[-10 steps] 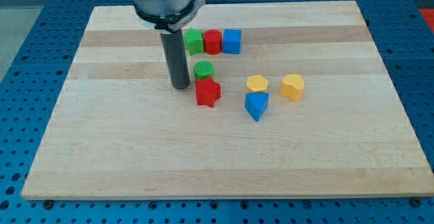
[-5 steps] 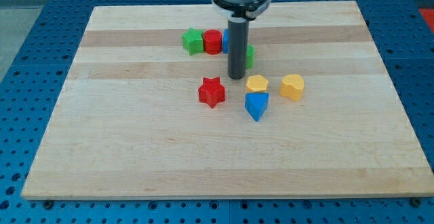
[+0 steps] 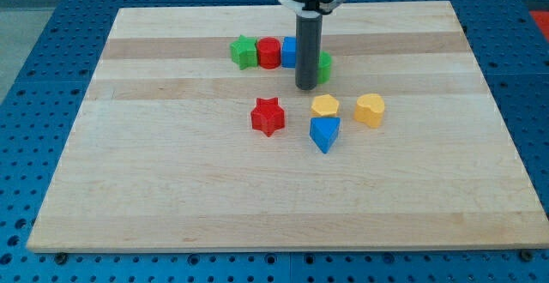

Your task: Slide the green circle to the right of the blue cube

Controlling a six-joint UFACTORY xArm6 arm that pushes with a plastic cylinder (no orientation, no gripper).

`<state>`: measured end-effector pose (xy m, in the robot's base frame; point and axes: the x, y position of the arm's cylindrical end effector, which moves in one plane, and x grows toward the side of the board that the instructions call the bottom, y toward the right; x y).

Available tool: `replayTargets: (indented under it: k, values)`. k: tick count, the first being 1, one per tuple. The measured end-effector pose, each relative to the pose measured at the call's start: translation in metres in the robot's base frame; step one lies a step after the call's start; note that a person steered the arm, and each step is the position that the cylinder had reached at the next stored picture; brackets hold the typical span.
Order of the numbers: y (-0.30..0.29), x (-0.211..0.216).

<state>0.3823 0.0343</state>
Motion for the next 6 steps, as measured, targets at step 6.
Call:
replayTargets:
  k: [6]
  values:
    - [0.020, -0.015]
